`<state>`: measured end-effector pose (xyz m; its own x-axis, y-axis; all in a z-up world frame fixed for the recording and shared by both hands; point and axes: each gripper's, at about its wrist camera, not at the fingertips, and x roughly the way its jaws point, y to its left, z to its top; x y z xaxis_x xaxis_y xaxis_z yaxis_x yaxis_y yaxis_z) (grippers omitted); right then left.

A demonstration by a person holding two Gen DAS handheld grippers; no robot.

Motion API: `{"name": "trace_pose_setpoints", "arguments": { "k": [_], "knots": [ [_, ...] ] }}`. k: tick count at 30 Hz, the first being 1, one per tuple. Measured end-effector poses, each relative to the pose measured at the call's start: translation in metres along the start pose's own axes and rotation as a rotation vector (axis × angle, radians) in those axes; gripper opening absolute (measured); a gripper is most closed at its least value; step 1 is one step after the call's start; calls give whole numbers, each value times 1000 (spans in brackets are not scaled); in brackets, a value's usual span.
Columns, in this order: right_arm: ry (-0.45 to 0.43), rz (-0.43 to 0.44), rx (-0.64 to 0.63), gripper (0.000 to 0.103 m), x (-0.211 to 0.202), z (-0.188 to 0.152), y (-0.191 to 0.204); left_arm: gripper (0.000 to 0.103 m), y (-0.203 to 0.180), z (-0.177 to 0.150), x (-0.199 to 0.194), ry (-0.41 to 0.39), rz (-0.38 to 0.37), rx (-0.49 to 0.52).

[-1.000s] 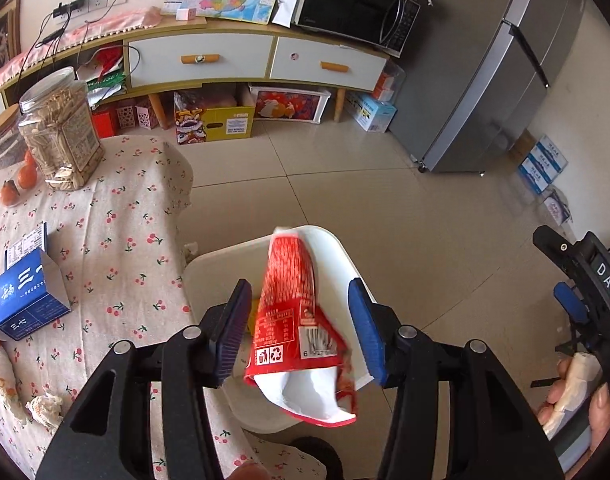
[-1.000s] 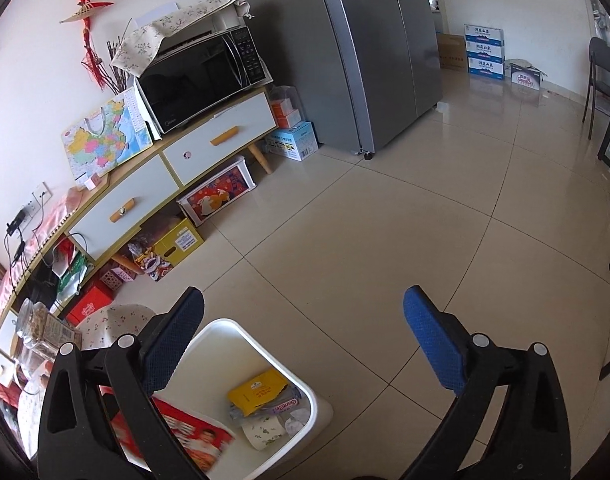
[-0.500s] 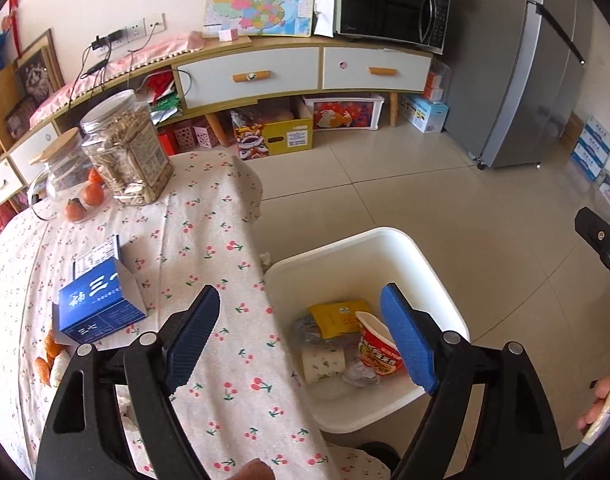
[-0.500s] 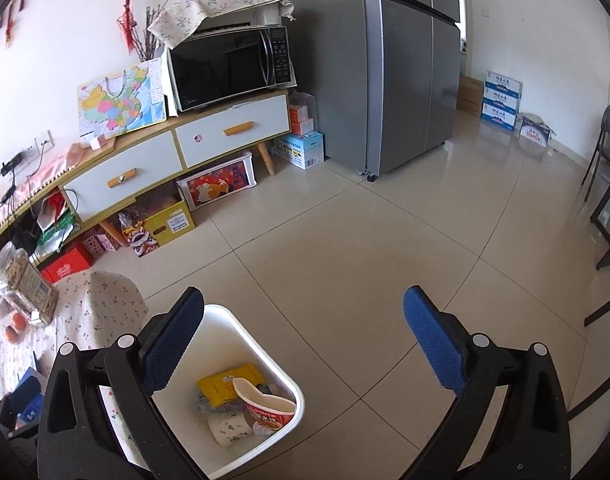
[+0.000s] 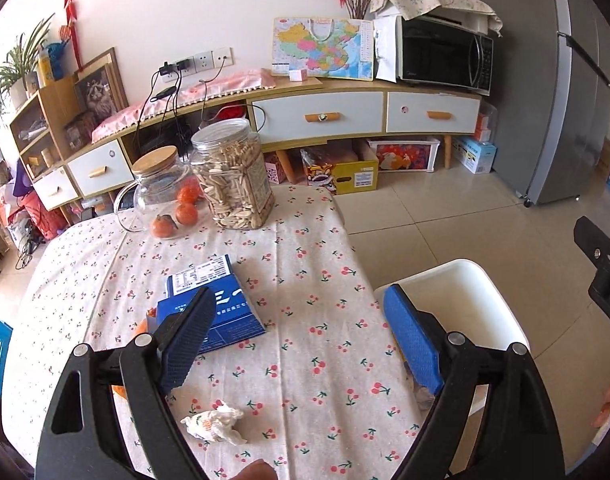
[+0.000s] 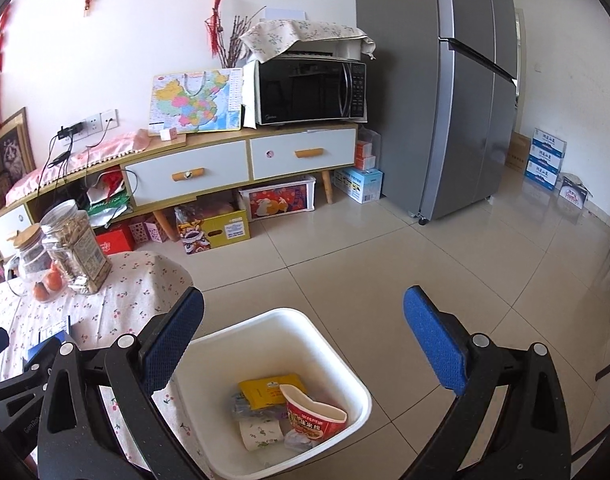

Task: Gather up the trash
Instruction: 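Return both tools to the table above the remaining trash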

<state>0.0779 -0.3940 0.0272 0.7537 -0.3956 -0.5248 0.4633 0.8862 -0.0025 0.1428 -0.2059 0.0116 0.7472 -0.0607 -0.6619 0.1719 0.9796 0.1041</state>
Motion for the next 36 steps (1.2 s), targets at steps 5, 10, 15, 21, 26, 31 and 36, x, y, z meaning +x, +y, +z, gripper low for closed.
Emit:
{"name": "trace_pose_setpoints", "arguments": {
  "k": [5, 10, 15, 21, 26, 31, 36],
  "knots": [
    [-9, 46, -71, 96, -7, -6, 31, 84, 25, -6, -1, 5, 22, -24],
    [-4, 81, -113, 96, -9, -9, 55, 84, 51, -11, 0, 12, 47, -46],
    [-8, 107, -148, 96, -12, -14, 79, 84, 71, -15, 2, 20, 60, -66],
    [7, 141, -185, 96, -11, -19, 108, 84, 93, -20, 6, 28, 79, -80],
    [19, 171, -208, 96, -11, -24, 131, 84, 114, -27, 12, 46, 95, -99],
    [30, 189, -237, 96, -9, -28, 154, 84, 135, -34, 19, 68, 105, -127],
    [45, 209, -269, 96, -7, -34, 174, 84, 154, -41, 28, 100, 111, -154]
  ]
}}
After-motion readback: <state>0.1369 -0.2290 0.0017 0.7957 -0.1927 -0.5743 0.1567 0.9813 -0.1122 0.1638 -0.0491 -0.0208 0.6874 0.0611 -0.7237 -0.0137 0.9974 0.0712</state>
